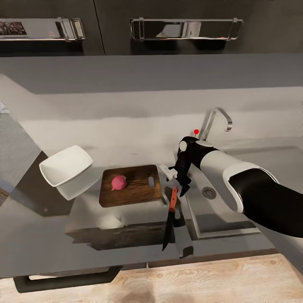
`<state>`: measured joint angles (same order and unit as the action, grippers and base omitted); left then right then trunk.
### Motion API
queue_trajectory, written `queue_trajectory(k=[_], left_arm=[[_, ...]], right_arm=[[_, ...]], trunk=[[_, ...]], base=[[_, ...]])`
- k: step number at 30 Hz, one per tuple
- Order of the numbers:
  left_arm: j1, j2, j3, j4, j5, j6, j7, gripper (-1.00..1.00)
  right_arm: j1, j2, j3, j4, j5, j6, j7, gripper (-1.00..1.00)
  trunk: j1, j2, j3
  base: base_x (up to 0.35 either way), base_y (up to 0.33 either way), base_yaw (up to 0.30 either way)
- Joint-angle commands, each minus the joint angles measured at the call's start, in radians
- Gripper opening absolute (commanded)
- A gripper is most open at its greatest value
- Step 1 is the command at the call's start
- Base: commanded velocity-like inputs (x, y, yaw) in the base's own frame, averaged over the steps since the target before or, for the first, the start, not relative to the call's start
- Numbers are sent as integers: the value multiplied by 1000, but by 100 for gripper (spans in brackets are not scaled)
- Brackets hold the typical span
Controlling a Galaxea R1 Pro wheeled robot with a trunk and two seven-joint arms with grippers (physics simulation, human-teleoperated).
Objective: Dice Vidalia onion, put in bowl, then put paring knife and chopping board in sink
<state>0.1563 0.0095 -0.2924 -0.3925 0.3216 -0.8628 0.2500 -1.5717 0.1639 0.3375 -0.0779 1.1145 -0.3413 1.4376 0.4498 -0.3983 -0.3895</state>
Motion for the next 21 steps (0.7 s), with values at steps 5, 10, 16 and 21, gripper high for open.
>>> queue_trajectory(k=[5, 10, 16, 21], left_arm=[[0, 1, -8, -2, 7, -1, 6, 100], [0, 1, -8, -2, 7, -1, 7, 100], [0, 1, -8, -2, 7, -1, 8, 100], [0, 1, -7, 0, 7, -1, 8, 100]], right_arm=[[-1, 0, -2, 0, 4, -6, 0, 100], [-1, 0, -2, 0, 4, -6, -7, 100], [-1, 0, -2, 0, 4, -6, -16, 100], [10, 0, -2, 0, 4, -7, -18, 100]], trunk=[[0, -2, -1], [0, -2, -1], [0, -2, -1], [0, -2, -6]], base=[[-261, 0, 0], [-51, 0, 0], [-4, 0, 0], [0, 0, 0]])
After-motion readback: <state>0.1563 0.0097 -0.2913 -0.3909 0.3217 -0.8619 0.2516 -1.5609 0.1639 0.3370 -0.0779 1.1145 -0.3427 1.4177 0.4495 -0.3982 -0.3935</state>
